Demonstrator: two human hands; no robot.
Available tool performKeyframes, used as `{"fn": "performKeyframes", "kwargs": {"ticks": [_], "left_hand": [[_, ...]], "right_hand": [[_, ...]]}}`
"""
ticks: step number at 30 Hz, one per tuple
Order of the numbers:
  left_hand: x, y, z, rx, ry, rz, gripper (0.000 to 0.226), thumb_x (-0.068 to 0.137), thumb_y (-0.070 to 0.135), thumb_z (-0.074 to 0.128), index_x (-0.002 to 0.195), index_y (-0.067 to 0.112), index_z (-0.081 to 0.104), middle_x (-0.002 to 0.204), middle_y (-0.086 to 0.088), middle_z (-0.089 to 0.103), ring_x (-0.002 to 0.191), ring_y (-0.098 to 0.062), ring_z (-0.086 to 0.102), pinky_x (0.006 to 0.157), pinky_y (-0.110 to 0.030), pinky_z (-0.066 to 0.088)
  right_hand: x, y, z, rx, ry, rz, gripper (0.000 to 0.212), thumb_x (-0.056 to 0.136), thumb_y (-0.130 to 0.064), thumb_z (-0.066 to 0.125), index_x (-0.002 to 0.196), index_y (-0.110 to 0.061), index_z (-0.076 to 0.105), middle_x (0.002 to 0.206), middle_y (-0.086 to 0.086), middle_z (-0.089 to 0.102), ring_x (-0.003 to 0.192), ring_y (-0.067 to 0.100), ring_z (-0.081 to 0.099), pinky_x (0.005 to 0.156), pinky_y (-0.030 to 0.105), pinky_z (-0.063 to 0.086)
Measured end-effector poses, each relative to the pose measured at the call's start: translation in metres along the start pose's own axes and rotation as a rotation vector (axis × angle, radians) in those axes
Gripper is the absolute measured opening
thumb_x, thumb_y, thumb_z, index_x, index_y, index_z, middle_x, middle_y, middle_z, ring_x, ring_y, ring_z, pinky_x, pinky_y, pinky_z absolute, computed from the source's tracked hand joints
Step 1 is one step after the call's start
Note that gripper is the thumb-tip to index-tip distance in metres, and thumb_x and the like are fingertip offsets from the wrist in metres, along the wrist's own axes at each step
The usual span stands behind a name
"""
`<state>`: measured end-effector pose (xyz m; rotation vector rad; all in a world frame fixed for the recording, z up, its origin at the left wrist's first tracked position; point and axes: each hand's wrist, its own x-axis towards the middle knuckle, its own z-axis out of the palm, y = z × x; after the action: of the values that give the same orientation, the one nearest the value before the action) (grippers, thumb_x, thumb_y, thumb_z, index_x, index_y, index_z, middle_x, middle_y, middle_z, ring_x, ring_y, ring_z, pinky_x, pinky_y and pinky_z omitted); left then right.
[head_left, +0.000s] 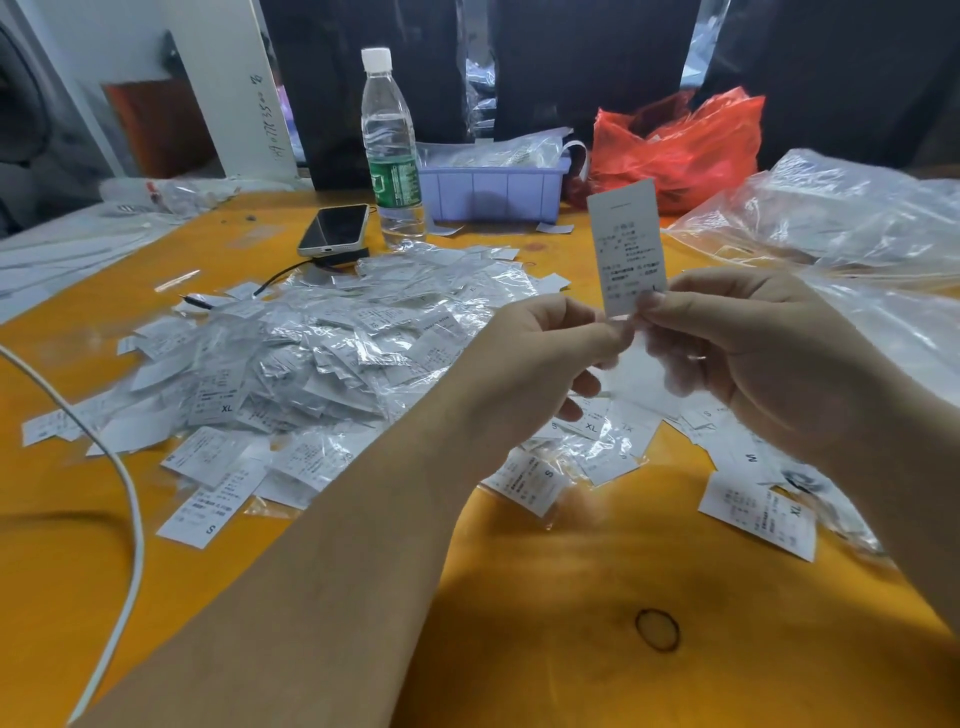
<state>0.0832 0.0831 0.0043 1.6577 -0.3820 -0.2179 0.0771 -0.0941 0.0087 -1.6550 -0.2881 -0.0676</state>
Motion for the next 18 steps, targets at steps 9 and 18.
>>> {"fn": "performKeyframes", "kwargs": {"ticks": [9,18], "left_hand": [[0.0017,-0.0052,0.0065,0.078,0.116,0.172,0.013,0.091,0.019,0.067,0.079,0.019,0.065,0.064,0.013,0.063,0.059,-0.004,0.058,0.054,-0.016,0.046],[0.0010,-0.0040,0.0057,0.085,0.123,0.199,0.014,0.087,0.022,0.072,0.075,0.021,0.064,0.064,0.012,0.062,0.059,-0.005,0.056,0.055,-0.019,0.046]], "right_hand": [[-0.0038,0.0007,0.0059,-0.011,0.131,-0.046,0.016,0.089,-0.016,0.064,0.077,-0.009,0.073,0.063,0.001,0.058,0.052,0.013,0.048,0.048,0.024,0.042],[-0.0049,0.0006,0.0033,0.012,0.100,-0.050,0.018,0.088,-0.012,0.064,0.074,-0.012,0.075,0.063,0.002,0.059,0.053,0.013,0.049,0.049,0.024,0.043]]}}
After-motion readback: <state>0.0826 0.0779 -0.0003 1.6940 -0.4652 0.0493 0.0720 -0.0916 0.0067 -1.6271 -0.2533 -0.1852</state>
